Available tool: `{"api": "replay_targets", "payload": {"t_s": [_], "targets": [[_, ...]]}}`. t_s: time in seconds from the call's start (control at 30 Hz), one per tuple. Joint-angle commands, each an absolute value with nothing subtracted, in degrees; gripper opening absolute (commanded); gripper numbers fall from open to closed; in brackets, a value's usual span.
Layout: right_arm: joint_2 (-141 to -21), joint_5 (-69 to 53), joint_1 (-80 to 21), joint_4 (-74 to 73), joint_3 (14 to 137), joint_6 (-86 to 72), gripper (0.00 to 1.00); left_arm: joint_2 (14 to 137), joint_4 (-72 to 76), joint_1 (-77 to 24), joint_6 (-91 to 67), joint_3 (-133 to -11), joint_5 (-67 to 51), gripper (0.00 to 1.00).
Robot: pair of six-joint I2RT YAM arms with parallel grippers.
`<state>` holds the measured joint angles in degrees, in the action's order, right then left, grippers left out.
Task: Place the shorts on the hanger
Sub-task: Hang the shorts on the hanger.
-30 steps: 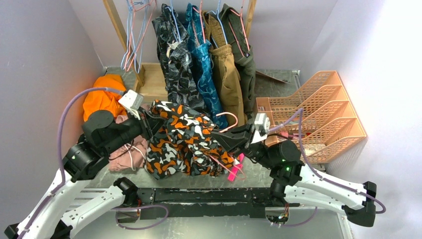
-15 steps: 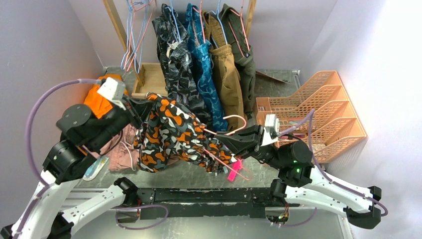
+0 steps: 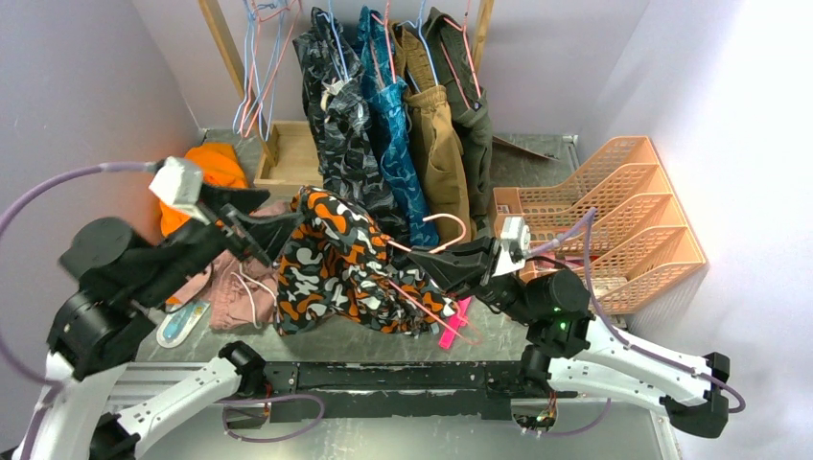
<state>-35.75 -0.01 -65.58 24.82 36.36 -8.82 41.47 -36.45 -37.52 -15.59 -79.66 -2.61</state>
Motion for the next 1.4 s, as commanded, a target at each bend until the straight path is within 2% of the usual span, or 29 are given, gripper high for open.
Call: {"api": "replay_targets", "payload": {"t_s": [0.0,0.2,0.5,0.63,1.0,1.27,1.37], "targets": [[-36.53,3.53,-65.62,31.59,36.13,-8.13,0.00,37.93,-34.66,-37.66,-23.29,-77.76,-10.00,0.87],[-40.69,5.24,-65.59,34.00,36.78,-7.91,0.00,41.74,-32.93,-37.71,-28.27,-73.59,-19.44,0.82],[-45.08,9.50,-65.51,35.49,38.01,-8.44,0.00,44.36,-28.36,-37.66,-28.93,-68.52,-21.39,0.85],[-47.37,9.68,-65.63,36.65,38.93,-8.64,0.00,45.66,-28.23,-37.71,-28.53,-68.09,-20.44,0.92],[-51.76,7.60,-65.59,39.32,40.79,-10.03,0.00,47.69,-31.98,-37.79,-27.54,-67.64,-14.60,1.00],[-54.28,6.48,-65.57,40.14,42.25,-10.91,0.00,48.81,-34.09,-37.95,-26.34,-66.37,-11.74,1.00],[-54.78,5.95,-65.57,40.40,42.66,-11.14,0.00,49.04,-34.26,-37.95,-26.19,-65.98,-11.10,0.92]]}}
